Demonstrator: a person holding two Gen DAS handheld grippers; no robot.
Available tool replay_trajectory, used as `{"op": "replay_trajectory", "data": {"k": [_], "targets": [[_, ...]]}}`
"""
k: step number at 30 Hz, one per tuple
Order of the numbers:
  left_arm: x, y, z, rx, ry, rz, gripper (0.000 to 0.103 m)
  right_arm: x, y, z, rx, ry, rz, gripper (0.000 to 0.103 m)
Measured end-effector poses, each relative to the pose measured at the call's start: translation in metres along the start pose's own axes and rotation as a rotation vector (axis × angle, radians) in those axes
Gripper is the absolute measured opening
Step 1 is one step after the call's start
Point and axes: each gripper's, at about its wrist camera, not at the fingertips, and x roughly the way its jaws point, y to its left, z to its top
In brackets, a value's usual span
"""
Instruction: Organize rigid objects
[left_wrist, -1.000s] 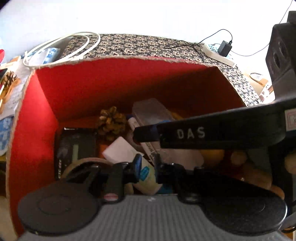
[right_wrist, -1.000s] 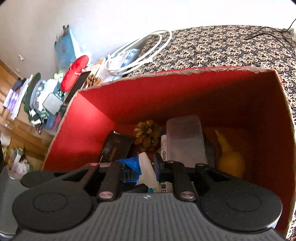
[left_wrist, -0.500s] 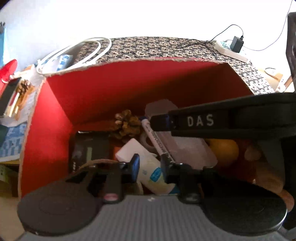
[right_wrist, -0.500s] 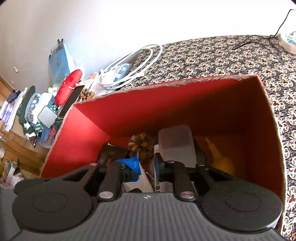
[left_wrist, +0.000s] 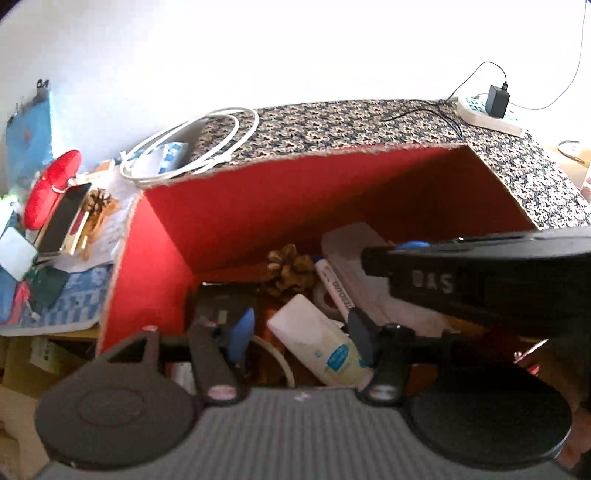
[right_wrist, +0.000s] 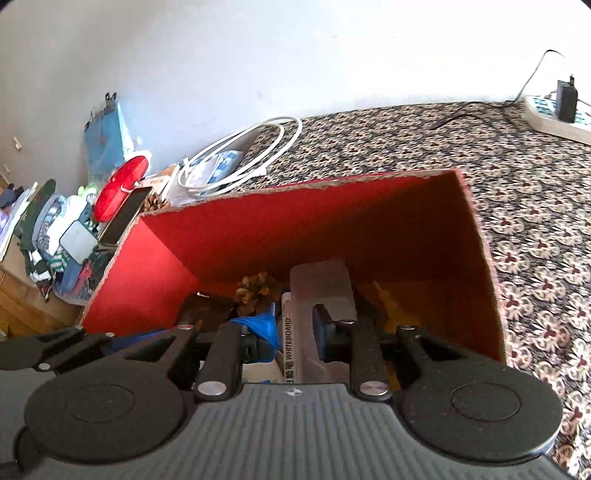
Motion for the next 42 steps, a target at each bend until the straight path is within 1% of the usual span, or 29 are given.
{"op": "replay_trajectory", "data": {"k": [7,12,17,22,25,31,42], "targets": [[-0.016,0.002,-0.003,-0.033,-0.003,0.028,0.06,-0.029,-0.003,-0.006,0.05,-0.035,-0.003,0.004],[-0.032,0.0,-0.006,-0.034,-0.021,0.056,0.063,-0.053,-0.006,-0.01,0.079,-0.076,0.003,0.005],[-0.05,-0.009,-0.009,-0.025,-0.044,0.079,0.065,-0.072,-0.011,-0.015,0.087,-0.102,-0.027,0.006],[-0.064,-0.02,-0.011,-0.023,-0.055,0.068,0.067,-0.089,-0.021,-0.022,0.092,-0.112,-0.066,0.007],[-0.071,-0.032,-0.013,-0.01,-0.062,0.077,0.067,-0.099,-0.031,-0.027,0.099,-0.108,-0.088,0.007],[-0.081,-0.064,-0.017,0.01,-0.066,0.067,0.068,-0.116,-0.056,-0.037,0.121,-0.098,-0.131,0.008],[-0.085,-0.13,-0.025,0.055,-0.051,0.053,0.07,-0.137,-0.1,-0.057,0.134,-0.063,-0.185,0.01]]}}
